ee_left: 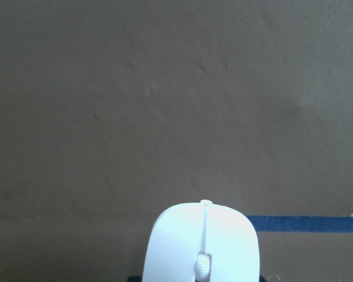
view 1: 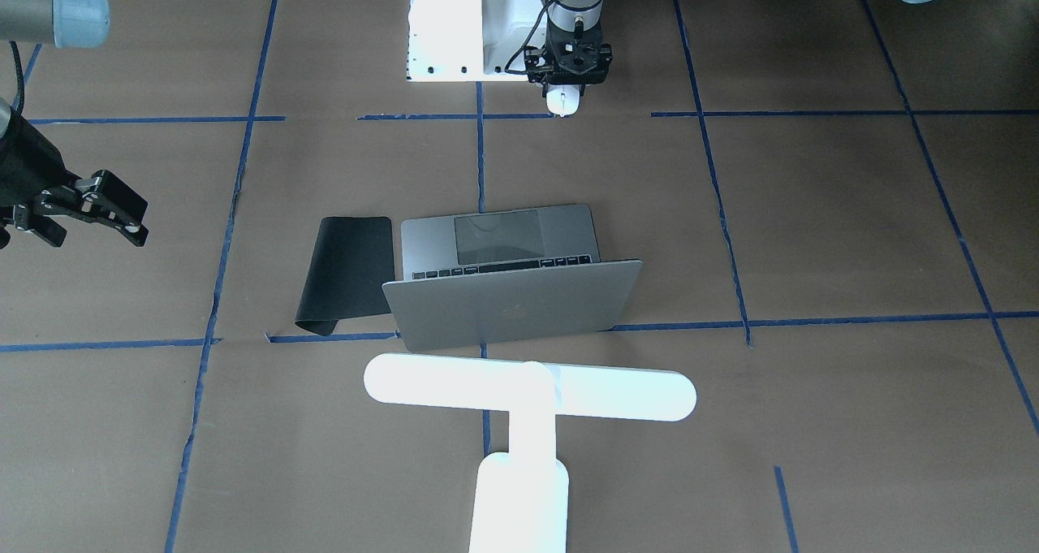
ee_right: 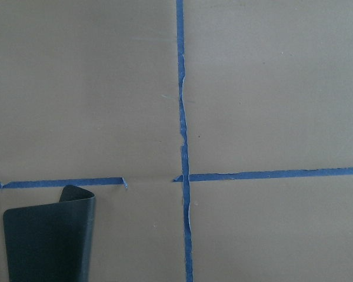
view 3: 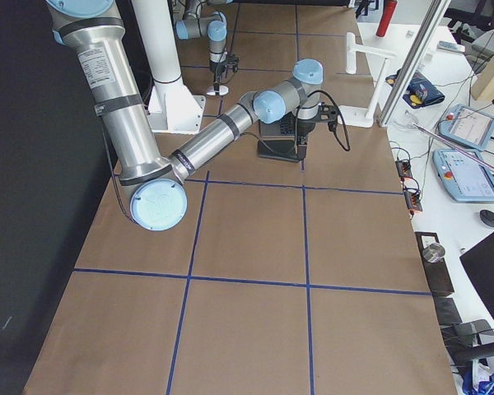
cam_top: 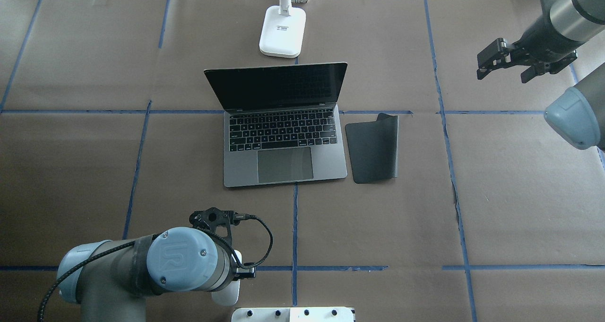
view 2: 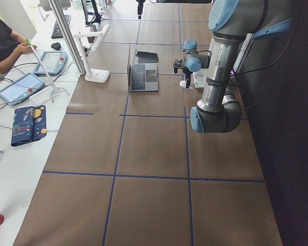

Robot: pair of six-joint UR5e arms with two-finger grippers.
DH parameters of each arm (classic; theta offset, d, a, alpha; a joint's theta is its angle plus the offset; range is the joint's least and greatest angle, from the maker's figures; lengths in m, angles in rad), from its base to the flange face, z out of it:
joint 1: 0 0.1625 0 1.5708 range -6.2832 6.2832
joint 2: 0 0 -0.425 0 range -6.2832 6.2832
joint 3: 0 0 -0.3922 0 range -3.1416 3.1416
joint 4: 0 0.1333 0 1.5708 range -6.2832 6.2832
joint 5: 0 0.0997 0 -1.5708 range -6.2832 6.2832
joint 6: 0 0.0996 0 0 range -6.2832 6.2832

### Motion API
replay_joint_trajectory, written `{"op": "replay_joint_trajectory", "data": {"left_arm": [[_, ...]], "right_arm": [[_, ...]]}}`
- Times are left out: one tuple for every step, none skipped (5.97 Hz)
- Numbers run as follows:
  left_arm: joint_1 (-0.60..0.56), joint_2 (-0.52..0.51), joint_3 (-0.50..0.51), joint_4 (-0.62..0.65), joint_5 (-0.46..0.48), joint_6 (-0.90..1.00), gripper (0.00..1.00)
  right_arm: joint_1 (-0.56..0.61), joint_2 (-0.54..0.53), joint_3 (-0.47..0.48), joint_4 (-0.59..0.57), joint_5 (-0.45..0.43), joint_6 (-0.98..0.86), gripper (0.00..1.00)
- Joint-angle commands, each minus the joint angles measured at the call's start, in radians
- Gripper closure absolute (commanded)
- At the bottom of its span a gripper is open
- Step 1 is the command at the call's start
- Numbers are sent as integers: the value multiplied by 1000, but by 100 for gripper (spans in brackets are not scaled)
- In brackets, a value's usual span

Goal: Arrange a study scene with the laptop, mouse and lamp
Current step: 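Raise the right gripper away while the left gripper reaches for the white mouse, then grasp the white mouse with the left gripper and lift it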

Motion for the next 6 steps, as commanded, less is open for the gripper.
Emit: {"op": "replay_joint_trajectory", "data": {"left_arm": [[-87, -66, -11, 42, -1, 85, 94], [-136, -132, 32, 40, -2, 89, 95], [-160, -253, 144, 37, -1, 87, 95], [-193, -381, 270, 33, -1, 89, 96], [-208, -501, 382, 34, -1, 87, 96], [-226, -596, 491, 8, 1, 86, 96]], "right_arm": [[13, -36, 23, 0, 8, -29, 0], [45, -103, 49, 0, 9, -137, 0], [109, -175, 60, 2, 11, -261, 0], [172, -236, 58, 3, 12, -400, 0], [227, -296, 55, 3, 14, -505, 0], [275, -336, 52, 2, 30, -584, 0]]}}
